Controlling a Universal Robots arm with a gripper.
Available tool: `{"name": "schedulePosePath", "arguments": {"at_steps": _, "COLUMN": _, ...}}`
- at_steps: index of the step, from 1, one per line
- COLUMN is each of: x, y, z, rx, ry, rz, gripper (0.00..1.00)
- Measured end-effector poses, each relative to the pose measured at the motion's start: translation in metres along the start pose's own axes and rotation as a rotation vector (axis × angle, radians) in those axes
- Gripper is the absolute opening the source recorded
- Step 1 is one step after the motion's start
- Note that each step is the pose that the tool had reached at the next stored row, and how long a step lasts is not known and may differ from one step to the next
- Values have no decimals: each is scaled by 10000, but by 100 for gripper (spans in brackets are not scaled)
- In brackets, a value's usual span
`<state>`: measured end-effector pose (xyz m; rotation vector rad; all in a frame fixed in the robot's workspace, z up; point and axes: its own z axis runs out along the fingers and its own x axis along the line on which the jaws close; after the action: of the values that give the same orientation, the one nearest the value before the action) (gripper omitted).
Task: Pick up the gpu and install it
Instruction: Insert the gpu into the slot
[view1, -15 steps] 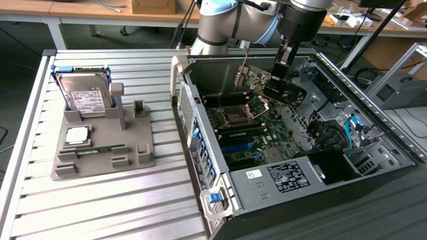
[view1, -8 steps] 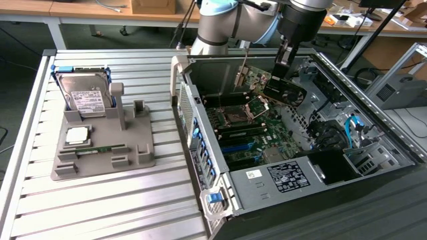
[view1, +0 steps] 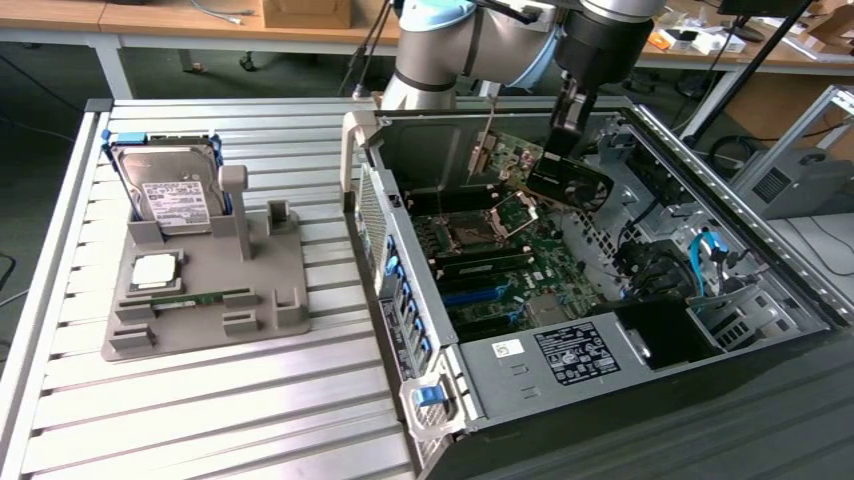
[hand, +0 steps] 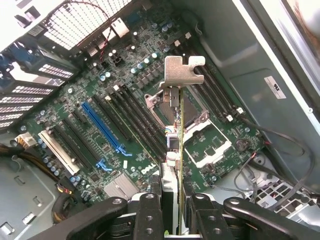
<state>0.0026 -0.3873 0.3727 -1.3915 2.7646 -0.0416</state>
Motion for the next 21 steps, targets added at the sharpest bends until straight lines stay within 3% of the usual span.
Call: {"name": "schedulePosePath", "arguments": {"at_steps": 21, "x": 0, "y": 0, "z": 0, "rx": -25, "ry": -37, "rz": -827, "gripper": 27}}
